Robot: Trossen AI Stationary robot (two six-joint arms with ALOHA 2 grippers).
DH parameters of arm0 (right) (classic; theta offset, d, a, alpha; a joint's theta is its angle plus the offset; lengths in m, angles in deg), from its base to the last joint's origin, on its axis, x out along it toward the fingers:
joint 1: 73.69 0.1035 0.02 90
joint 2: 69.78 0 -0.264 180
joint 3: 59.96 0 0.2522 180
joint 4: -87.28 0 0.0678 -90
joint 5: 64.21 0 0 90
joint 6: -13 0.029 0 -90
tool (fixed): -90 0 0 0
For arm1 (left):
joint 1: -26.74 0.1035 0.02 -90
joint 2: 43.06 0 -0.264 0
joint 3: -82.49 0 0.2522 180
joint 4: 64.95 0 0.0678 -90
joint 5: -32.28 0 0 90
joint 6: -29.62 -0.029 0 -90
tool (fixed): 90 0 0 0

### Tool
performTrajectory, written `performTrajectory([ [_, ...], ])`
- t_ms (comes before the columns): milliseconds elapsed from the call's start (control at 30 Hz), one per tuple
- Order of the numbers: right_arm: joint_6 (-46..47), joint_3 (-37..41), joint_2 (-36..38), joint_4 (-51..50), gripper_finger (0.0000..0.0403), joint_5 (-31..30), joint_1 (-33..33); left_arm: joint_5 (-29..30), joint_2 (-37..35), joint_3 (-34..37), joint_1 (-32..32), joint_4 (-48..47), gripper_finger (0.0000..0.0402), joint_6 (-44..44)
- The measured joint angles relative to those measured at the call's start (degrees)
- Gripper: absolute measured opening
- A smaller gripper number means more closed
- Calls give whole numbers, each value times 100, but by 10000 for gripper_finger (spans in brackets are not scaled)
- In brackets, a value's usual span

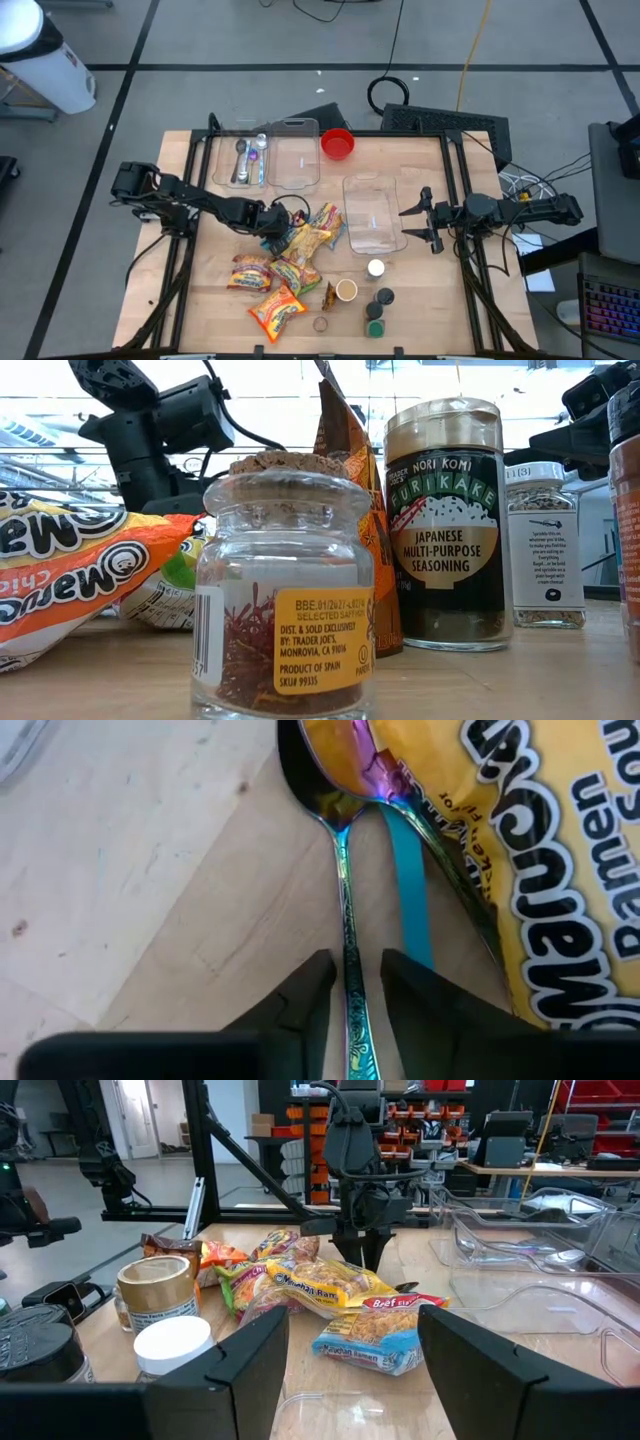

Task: Pick & Place Food Item
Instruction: Put the left violet spoon into the top left transparent bin

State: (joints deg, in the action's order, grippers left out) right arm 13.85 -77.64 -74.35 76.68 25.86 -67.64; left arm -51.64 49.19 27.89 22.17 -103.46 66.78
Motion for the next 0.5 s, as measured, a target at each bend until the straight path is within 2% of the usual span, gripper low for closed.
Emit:
performTrajectory([
  [100, 0, 0, -1, 0, 219, 1, 1, 27, 0, 2, -16, -2, 109, -211],
  [167, 0, 0, 1, 0, 219, -1, 0, 7, 0, 2, -28, -9, 95, -336],
  [367, 0, 0, 0, 0, 215, 1, -1, 22, -4, 2, -26, -48, 14, -374],
  [500, 0, 0, -1, 0, 218, -1, 0, 75, -4, 2, -28, -43, 19, -399],
])
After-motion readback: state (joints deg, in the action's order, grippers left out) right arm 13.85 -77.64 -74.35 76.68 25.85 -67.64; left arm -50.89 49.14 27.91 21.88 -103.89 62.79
